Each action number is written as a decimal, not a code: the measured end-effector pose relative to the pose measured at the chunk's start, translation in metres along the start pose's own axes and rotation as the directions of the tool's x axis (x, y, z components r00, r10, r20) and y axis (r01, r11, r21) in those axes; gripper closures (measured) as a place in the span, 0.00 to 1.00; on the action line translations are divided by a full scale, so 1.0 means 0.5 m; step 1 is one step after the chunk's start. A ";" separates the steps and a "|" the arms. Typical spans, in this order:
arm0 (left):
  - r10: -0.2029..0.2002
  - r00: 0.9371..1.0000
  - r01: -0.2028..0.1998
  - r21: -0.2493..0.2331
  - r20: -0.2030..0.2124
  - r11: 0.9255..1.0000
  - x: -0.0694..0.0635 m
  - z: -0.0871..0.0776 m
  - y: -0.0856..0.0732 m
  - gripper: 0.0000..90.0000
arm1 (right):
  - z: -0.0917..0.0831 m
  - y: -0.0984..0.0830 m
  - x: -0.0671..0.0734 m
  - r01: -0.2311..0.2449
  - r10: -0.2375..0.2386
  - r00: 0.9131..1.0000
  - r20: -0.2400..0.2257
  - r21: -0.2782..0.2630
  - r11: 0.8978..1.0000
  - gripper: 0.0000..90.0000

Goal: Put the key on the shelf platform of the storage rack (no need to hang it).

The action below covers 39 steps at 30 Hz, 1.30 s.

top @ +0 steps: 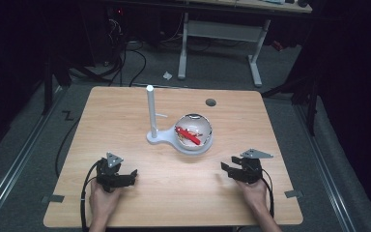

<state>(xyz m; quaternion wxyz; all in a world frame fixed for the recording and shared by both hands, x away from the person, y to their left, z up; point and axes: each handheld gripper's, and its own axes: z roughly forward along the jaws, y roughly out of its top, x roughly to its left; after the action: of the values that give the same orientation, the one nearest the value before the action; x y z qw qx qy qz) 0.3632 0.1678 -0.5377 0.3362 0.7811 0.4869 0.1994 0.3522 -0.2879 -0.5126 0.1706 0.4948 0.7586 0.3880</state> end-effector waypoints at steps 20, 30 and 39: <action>0.001 1.000 -0.001 0.001 0.000 1.000 0.000 0.000 0.000 0.10 | 0.024 -0.010 0.008 0.094 -0.099 0.991 0.088 0.054 0.994 0.46; 0.001 1.000 -0.001 0.001 0.000 1.000 0.000 0.000 0.000 0.10 | 0.035 -0.017 0.006 0.094 -0.100 0.990 0.099 0.066 0.993 0.44; 0.000 1.000 0.000 0.002 0.001 1.000 0.000 0.000 0.000 0.10 | 0.037 -0.017 0.005 0.095 -0.101 0.989 0.106 0.062 0.994 0.41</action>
<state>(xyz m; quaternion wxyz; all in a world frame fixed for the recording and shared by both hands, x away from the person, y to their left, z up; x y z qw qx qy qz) 0.3632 0.1679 -0.5376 0.3357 0.7815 0.4868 0.1989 0.3578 -0.2795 -0.5307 0.2168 0.4819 0.7822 0.3300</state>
